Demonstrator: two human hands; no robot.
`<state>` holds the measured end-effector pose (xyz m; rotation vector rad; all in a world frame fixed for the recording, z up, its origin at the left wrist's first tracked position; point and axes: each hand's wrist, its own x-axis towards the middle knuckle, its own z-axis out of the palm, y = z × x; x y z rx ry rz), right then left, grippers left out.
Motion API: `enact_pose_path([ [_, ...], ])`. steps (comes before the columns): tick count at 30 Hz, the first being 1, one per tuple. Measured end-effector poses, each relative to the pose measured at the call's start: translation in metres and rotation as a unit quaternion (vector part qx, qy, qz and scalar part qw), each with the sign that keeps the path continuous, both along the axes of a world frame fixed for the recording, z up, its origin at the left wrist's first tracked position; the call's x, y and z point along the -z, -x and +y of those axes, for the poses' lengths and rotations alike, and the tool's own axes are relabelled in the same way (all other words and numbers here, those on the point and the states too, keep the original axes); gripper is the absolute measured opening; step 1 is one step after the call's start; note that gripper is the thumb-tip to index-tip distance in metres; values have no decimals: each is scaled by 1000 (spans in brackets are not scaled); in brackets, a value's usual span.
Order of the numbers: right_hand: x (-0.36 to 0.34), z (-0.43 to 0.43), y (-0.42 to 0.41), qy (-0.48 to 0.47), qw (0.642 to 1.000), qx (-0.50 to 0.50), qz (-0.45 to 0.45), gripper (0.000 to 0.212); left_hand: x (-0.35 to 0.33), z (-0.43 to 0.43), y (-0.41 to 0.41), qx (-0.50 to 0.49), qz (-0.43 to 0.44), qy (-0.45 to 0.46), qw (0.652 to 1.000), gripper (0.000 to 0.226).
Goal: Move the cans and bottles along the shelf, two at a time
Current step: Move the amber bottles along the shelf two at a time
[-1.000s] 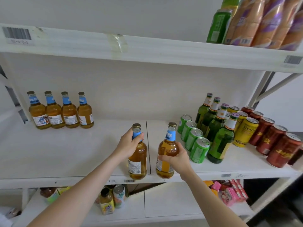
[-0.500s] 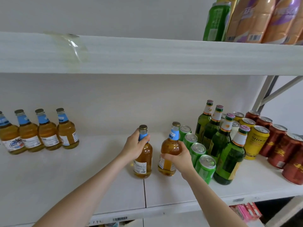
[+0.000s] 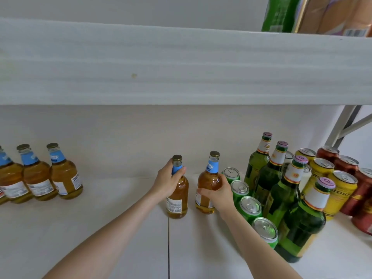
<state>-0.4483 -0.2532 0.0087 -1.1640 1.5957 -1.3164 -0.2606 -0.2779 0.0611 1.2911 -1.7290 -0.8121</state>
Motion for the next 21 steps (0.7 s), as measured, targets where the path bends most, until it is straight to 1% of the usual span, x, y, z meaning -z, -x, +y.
enact_pose_path([
  [8,9,-27,-4,9,1000,4,4,79,3,-27,8,-3,3,-4,1000,20],
  [14,14,-34,-5,12,1000,-6,10,83,6,-34,7,22,4,-10,1000,25],
  [19,16,-31,-3,7,1000,-23,5,93,12,-31,3,36,34,-44,998,31],
  [21,18,-27,-2,7,1000,-27,5,92,18,-28,-2,32,57,-65,996,31],
])
